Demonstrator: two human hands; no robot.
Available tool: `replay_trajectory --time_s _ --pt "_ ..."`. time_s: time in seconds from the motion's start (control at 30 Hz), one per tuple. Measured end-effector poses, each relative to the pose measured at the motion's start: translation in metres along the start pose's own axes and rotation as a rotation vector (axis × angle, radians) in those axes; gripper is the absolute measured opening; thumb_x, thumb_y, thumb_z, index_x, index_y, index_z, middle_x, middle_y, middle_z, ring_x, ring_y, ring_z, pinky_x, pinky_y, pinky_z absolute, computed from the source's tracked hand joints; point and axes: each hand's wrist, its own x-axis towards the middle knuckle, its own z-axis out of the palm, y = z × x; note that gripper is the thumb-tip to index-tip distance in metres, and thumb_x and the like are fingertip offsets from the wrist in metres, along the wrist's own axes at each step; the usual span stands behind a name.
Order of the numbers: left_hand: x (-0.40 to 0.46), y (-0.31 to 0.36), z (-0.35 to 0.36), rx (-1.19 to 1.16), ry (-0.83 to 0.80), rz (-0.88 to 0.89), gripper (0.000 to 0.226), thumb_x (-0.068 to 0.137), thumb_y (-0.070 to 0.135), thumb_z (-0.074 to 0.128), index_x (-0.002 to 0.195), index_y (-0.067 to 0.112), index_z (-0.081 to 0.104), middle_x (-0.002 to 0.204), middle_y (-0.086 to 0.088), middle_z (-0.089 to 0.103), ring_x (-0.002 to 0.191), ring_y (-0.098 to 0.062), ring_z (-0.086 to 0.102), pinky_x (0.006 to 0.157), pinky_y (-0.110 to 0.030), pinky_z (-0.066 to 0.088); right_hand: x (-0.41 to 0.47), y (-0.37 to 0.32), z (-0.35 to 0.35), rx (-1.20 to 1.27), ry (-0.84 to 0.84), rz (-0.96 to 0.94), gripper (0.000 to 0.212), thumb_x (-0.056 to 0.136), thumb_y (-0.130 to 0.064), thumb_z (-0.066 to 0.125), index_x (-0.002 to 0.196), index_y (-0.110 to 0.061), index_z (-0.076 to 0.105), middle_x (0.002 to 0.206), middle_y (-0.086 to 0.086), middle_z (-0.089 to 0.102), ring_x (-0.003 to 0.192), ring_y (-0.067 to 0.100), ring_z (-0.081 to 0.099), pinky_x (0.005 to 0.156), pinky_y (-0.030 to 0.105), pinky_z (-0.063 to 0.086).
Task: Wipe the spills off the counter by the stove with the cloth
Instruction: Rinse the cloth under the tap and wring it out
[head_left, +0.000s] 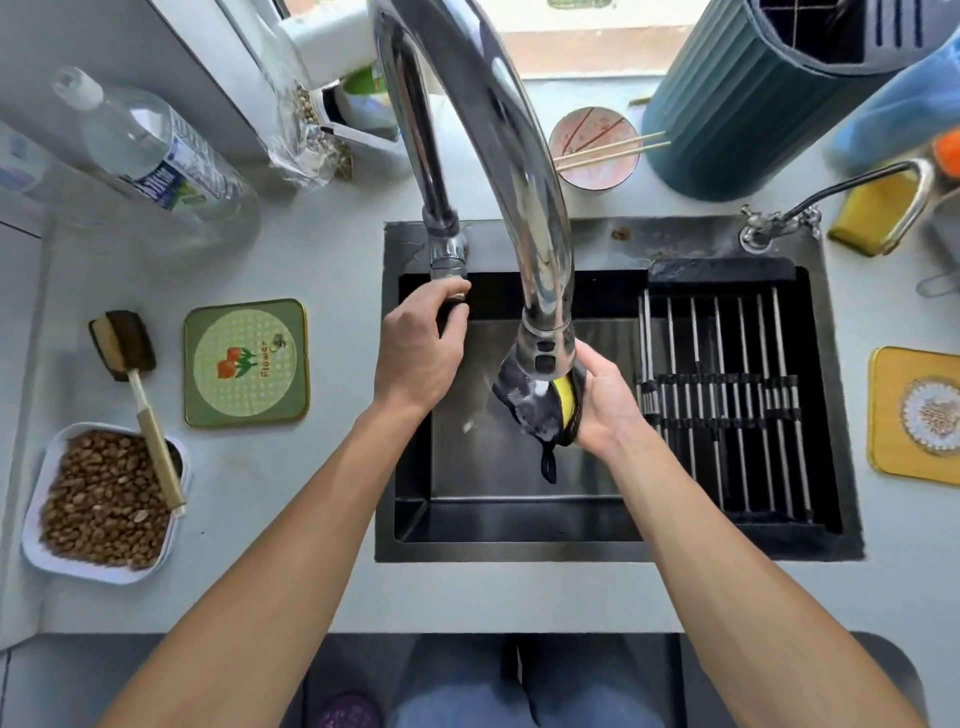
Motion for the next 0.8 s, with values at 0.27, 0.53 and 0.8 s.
replay_trajectory --time_s 0.27,0.53,0.8 --pt "-0.075 0.009 0.058 -0.201 -0.104 -0.34 0.013 0.1 0.028 0.062 0.113 0.027 0.067 0.11 0.008 0.07 0.097 -0.002 0.065 0.09 -0.028 0.055 0.003 0.02 -0.023 -0.182 0.084 0.101 0.035 0.083 -0.001 0.074 0.118 0.003 0.074 0.104 0.022 0.079 0.086 0.031 0.079 0.079 0.042 0.066" --pt "-0.043 -0.003 0.103 -0.498 -0.46 -0.871 0.024 0.086 0.033 0.071 0.098 0.014 0.077 0.116 -0.017 0.079 0.115 -0.036 0.074 0.105 -0.052 0.056 0.012 0.027 -0.034 -0.187 0.266 0.008 0.017 0.098 -0.001 0.058 0.101 -0.001 0.075 0.086 0.018 0.08 0.071 0.025 0.079 0.062 0.034 0.064" --pt "-0.054 0.017 0.106 -0.487 -0.312 -0.74 0.013 0.082 0.04 0.061 0.089 0.036 0.07 0.093 0.016 0.075 0.099 -0.013 0.069 0.089 -0.037 0.054 0.034 0.02 -0.044 -0.642 0.603 -0.147 0.036 0.106 -0.05 0.051 0.113 -0.019 0.068 0.114 0.005 0.074 0.106 0.023 0.07 0.096 0.041 0.055"
